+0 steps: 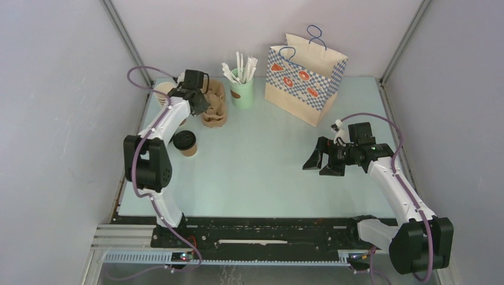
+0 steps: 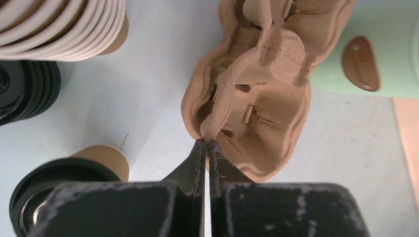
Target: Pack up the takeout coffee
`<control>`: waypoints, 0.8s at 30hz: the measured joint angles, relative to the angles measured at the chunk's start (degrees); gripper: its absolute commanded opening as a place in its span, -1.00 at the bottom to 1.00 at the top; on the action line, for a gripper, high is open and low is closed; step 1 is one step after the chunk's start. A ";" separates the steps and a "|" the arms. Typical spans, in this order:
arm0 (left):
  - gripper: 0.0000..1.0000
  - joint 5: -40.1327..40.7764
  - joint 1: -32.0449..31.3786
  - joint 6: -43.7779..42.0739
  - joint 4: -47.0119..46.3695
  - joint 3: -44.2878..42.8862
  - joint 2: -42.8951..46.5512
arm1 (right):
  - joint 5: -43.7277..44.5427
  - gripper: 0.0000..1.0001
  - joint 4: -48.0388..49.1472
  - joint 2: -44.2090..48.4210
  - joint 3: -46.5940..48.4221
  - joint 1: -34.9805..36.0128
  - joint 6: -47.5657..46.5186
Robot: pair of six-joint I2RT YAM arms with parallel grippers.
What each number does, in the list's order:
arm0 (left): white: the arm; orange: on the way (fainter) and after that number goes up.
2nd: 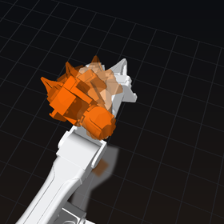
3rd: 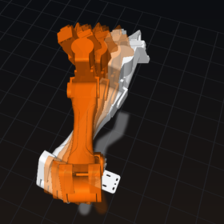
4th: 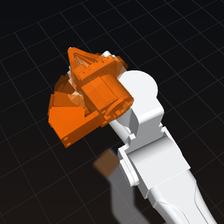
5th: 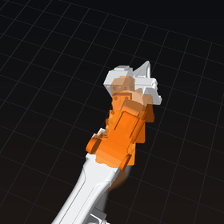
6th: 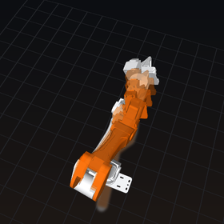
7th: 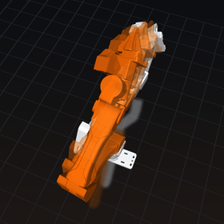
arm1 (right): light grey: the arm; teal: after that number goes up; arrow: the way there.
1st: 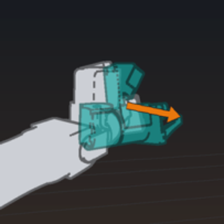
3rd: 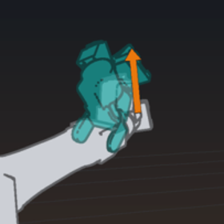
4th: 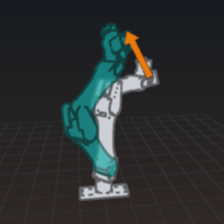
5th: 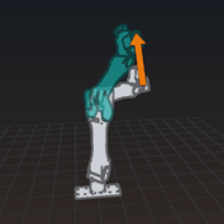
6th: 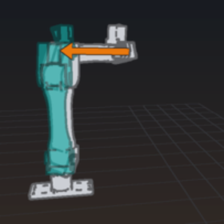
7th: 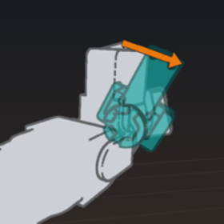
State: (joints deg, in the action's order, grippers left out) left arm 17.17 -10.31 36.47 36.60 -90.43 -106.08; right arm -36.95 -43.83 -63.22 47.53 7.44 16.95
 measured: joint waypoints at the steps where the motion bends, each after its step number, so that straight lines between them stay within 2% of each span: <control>1: -1.00 -0.31 0.00 0.33 -0.11 0.55 1.29 | 0.02 0.96 0.00 0.00 0.00 0.07 0.00; 16: -1.00 -1.60 0.11 3.80 0.04 4.81 9.01 | 0.04 0.96 0.00 -0.02 -0.02 0.44 0.00; 24: -1.00 -4.52 0.11 3.76 1.53 10.88 24.39 | 0.07 0.95 0.15 -0.02 -0.02 0.55 0.02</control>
State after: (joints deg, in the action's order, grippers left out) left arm 12.64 -10.20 40.23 38.13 -79.55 -81.69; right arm -36.88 -43.68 -63.24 47.51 7.99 16.97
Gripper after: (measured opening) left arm 0.014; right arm 0.978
